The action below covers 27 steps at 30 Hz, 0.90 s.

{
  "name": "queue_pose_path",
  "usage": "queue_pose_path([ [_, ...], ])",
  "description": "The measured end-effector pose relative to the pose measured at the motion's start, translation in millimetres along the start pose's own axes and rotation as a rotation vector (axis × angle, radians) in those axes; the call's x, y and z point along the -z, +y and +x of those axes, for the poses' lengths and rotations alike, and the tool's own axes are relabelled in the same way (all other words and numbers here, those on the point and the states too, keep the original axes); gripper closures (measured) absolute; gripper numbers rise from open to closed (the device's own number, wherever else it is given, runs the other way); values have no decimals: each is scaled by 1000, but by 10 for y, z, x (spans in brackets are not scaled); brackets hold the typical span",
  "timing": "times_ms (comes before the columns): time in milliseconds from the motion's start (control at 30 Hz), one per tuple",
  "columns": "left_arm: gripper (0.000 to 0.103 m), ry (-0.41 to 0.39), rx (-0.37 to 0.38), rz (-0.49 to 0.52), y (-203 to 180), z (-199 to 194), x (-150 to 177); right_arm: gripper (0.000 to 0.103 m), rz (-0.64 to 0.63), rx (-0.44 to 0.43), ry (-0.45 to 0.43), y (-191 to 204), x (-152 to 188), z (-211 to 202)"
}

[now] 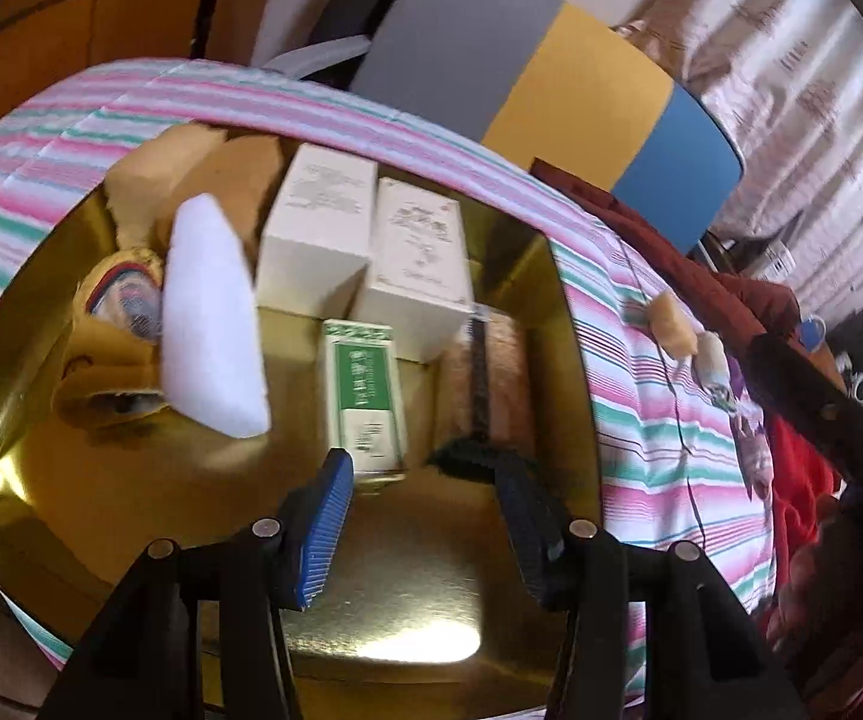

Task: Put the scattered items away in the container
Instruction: 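Lower the green box and cracker packet into the tray and open both tools, then move both tools back to the yellow sponge and pink striped sock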

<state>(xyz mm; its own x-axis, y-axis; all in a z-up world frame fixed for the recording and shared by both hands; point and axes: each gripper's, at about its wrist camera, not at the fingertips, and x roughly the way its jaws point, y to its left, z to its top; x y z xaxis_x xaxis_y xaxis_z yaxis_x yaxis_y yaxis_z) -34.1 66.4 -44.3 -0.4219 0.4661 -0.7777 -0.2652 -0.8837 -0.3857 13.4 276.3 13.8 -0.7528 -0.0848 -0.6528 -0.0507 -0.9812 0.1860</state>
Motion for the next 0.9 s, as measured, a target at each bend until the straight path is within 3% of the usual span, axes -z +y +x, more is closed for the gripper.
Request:
queue_pose_path([
  [100,53,-18,-2,42,-135,-50,6,0,-15,-45,-21,-127,99,-52],
  [267,53,-11,5,89,-347,-6,2,0,78,-138,80,-422,270,75],
  [467,53,8,21,153,-628,59,12,0,161,-116,165,-824,422,144],
  [567,53,12,36,189,-785,61,17,0,192,-63,214,-1149,403,151],
  [700,53,19,60,232,-982,82,18,0,212,40,196,-1643,322,30],
  [900,53,43,98,260,-1206,174,42,0,104,378,148,-2289,261,-179],
])
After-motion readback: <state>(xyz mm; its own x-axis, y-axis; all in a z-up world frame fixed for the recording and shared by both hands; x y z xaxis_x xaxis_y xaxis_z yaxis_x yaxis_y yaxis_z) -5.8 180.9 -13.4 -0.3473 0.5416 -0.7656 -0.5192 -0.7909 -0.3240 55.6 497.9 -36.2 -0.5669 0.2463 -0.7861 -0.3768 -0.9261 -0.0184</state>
